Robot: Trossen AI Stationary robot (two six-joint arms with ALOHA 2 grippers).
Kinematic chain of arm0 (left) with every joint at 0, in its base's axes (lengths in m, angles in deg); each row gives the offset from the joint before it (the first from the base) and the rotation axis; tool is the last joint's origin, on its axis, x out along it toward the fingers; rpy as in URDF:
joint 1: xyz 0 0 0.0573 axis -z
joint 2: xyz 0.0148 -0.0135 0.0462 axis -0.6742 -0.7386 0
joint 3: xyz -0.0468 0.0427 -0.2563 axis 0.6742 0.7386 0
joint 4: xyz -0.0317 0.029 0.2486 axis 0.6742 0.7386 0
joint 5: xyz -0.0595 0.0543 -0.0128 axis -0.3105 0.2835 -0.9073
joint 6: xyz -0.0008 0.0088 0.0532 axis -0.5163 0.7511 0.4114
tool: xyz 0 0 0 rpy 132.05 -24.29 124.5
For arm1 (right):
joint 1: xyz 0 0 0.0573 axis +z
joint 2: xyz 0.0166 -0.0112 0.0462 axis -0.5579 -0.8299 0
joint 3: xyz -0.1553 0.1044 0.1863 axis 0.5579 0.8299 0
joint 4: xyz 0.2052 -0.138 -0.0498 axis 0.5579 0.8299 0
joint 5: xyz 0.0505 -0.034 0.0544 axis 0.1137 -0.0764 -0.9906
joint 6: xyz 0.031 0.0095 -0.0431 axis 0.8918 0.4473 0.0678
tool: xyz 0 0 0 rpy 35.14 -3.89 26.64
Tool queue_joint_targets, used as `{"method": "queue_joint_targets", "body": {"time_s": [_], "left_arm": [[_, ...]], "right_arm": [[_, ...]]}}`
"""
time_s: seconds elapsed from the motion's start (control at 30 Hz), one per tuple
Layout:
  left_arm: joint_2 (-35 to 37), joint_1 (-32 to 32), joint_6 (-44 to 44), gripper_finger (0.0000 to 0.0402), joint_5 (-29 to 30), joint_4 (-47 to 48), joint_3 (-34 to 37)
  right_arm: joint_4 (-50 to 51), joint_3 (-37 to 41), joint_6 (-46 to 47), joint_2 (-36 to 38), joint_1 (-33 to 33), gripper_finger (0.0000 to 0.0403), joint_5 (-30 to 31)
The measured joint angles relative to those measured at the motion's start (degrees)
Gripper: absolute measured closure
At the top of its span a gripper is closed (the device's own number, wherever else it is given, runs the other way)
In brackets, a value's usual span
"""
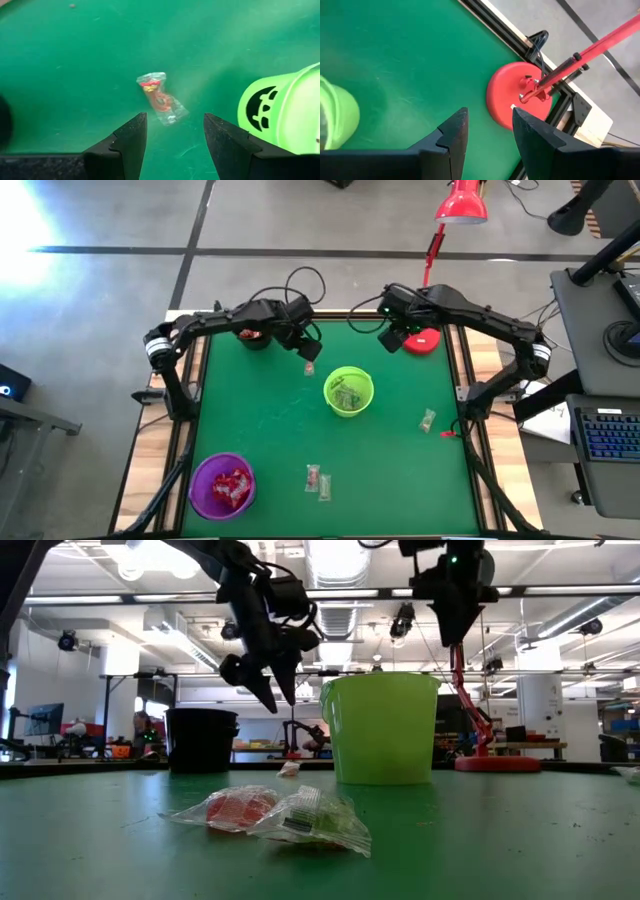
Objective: Sort candy
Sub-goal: Put the orange gummy into the green bucket
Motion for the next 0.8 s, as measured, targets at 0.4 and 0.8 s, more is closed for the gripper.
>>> {"method": "queue_joint_targets", "body": {"time_s": [0.4, 0.8], "left_arm": [[-9.25, 3.88, -4.07, 0.0223, -0.13, -2.71, 1.73], [-17.52, 3.73, -5.50, 0.0228, 0.16, -5.04, -2.85]], "right_arm": [[2.61, 0.02, 0.41, 2.81, 1.22, 0.0261, 0.00], [4.26, 0.07, -3.49, 3.06, 2.19, 0.0266, -0.09]]}}
